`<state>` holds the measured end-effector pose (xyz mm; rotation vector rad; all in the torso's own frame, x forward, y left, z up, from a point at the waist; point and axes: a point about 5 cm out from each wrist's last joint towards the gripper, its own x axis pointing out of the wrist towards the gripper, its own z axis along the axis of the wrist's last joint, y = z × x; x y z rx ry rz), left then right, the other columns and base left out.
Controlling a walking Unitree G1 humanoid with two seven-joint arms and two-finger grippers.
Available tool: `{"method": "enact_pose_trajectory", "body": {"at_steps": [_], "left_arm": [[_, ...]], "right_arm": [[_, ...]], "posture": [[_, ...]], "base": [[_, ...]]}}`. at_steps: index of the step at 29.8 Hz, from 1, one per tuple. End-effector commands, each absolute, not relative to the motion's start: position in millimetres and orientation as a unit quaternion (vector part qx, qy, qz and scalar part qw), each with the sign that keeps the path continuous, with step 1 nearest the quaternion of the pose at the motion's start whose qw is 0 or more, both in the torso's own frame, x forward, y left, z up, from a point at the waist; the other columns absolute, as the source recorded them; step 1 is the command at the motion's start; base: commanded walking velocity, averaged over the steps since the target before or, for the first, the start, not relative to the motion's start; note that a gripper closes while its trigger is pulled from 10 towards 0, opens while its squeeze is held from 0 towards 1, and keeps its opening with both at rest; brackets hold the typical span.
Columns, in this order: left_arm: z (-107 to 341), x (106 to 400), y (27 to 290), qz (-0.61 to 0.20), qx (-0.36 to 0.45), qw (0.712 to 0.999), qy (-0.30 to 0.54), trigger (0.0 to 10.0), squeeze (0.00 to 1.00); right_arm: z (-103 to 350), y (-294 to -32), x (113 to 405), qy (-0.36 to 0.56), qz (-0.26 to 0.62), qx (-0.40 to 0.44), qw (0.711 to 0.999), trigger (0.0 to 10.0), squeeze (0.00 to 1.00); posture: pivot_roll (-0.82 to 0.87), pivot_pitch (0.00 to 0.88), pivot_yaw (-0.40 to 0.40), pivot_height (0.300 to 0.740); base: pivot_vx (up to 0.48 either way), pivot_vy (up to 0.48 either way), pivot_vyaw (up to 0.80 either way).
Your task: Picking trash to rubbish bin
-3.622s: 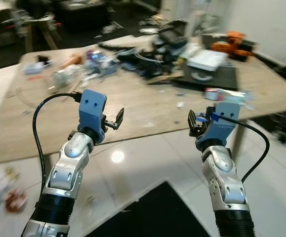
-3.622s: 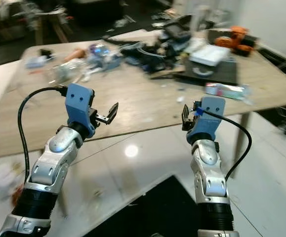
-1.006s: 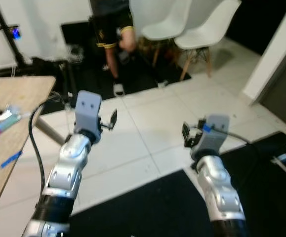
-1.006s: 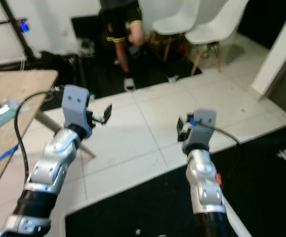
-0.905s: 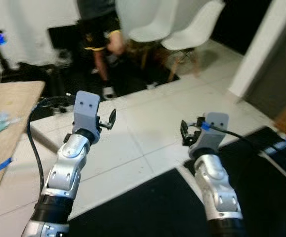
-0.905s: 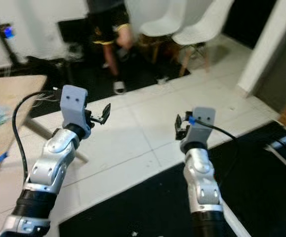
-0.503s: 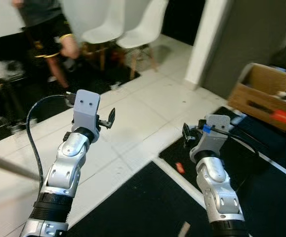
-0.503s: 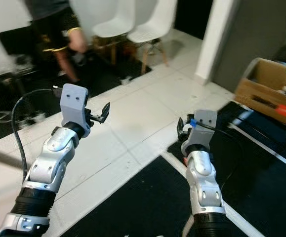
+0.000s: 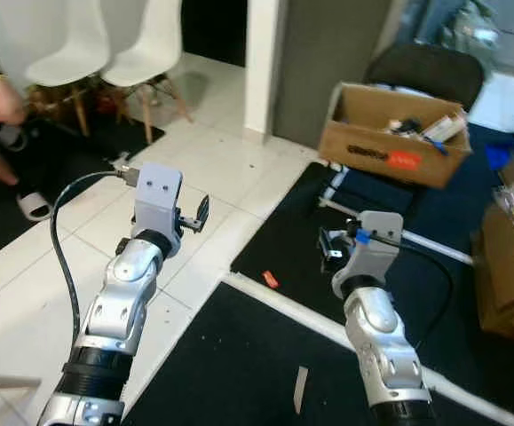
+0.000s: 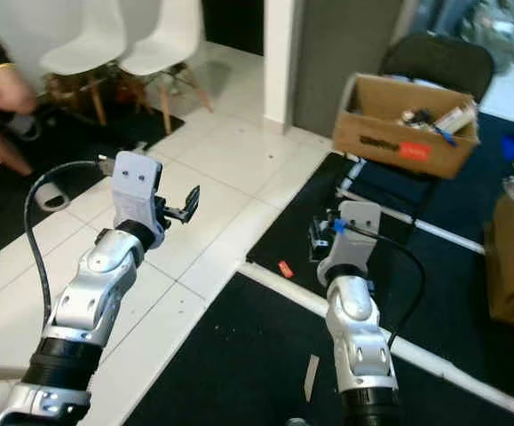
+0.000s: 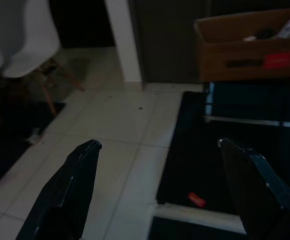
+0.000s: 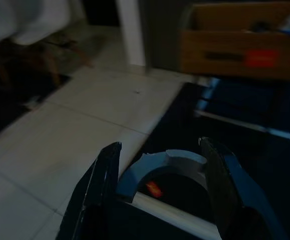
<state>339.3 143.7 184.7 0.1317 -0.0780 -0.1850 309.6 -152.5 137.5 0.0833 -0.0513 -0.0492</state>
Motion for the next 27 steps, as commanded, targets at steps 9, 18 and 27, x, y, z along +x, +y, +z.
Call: {"method": "enact_pose_trajectory", "body": {"at_steps": [9, 18, 27], "left_arm": [[178.2, 339.3, 147.4, -0.083, 0.06, 0.995, -0.018, 10.0, 0.0], [174.6, 340.5, 154.2, -0.068, 0.077, 0.995, -0.003, 10.0, 0.0], [171.4, 337.6, 151.5, -0.076, 0.08, 0.994, 0.002, 10.0, 0.0]], "right_arm": [[133.1, -157.6, 308.5, -0.015, -0.035, 0.039, 0.999, 10.0, 0.0], [132.4, -155.2, 308.1, -0.014, -0.034, 0.041, 0.998, 10.0, 0.0], [129.7, -154.8, 307.9, -0.007, -0.028, 0.039, 0.999, 10.0, 0.0]], "posture": [[-0.01, 0.115, 0.053, 0.74], [-0.01, 0.101, 0.052, 0.74], [-0.02, 0.088, 0.047, 0.74]], "base": [[0.0, 0.0, -0.8], [0.0, 0.0, -0.8], [0.0, 0.0, -0.8]]}}
